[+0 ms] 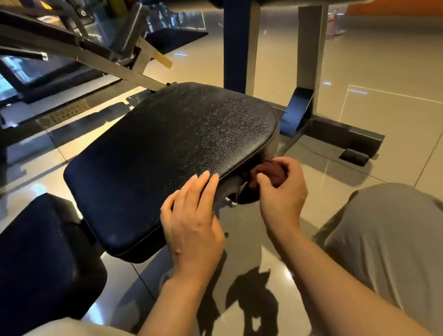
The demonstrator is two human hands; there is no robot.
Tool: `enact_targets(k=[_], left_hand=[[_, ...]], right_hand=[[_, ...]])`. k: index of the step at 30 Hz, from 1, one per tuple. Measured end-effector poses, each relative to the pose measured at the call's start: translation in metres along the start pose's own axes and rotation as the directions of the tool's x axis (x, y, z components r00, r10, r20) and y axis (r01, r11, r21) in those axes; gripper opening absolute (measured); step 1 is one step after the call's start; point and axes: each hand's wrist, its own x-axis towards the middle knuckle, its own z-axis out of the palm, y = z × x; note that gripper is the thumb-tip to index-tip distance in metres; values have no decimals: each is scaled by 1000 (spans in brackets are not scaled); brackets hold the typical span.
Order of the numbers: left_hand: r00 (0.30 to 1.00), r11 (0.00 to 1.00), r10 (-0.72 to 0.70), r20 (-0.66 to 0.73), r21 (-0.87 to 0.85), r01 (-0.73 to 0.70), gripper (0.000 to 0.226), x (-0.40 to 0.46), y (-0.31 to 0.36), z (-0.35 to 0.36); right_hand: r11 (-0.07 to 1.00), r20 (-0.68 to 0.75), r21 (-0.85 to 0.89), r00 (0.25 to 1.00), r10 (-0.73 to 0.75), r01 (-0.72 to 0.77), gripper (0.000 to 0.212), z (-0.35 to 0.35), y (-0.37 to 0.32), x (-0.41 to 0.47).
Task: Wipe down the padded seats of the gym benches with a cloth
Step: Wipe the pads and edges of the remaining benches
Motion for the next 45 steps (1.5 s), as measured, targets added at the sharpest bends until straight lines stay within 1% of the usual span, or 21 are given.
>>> enact_targets(k=[2,6,8,10,13,17,21,25,27,29,31,32,34,35,36,37,38,40,41,43,45], left_hand=[[1000,1000,-28,1,6,28,69,-1,4,1],[999,998,-50,14,31,50,72,-3,7,5],[998,998,-46,32,35,45,73,-4,7,5],[998,999,-40,44,37,38,75,-5,7,3],[997,998,-31,70,50,28,80,-7,8,1],[996,998,-54,78,43,50,82,-8,11,1],[995,997,-64,78,35,62,81,-8,11,3],[994,998,-58,93,40,54,82,-7,9,2],[994,998,-58,90,32,55,82,-8,9,2],[995,998,-60,83,19,59,81,-8,10,3],[994,998,-64,86,12,63,80,-8,10,2],[994,998,-64,90,13,63,79,-8,11,2],[993,998,-59,104,14,58,80,-7,10,1],[993,998,-56,109,15,54,81,-8,10,1],[993,998,-54,110,19,52,81,-8,9,1],[993,999,-51,110,19,50,81,-8,9,1],[993,999,-50,104,15,49,81,-8,8,2],[996,999,-54,77,-3,54,79,-7,9,3],[996,998,-57,63,-14,57,77,-7,9,3],[997,998,-62,55,-21,64,76,-6,10,5],[996,998,-60,64,-12,61,76,-6,9,4]], right_hand=[[999,8,-22,999,-41,41,31,1,-4,9],[967,245,-87,946,-213,240,30,8,-1,-22],[958,347,-78,909,-233,275,29,7,1,-31],[954,388,-71,889,-242,291,25,7,0,-25],[958,298,-86,924,-238,275,22,7,-2,-14],[984,41,-91,988,-152,155,20,13,2,-6],[988,9,-56,989,-146,146,20,18,3,-6],[989,25,-98,994,-104,106,19,18,1,-7],[949,94,-174,963,-252,265,17,16,-1,-13],[850,194,-240,881,-431,469,16,13,-1,-20],[811,231,-247,845,-482,530,17,13,2,-18],[850,197,-233,879,-434,472,16,13,4,-14],[980,77,-133,987,-142,151,16,13,8,2],[997,40,-76,998,38,-35,18,13,10,10],[990,24,-68,992,123,-121,19,14,11,13],[992,29,-90,996,88,-85,19,13,9,10],[994,54,-108,998,-27,33,20,13,4,1],[948,172,-109,945,-278,299,22,14,-5,-23],[926,226,-110,916,-332,362,23,14,-6,-29],[931,212,-127,926,-311,342,25,16,-3,-20],[987,90,-107,990,-110,120,23,16,4,4]])
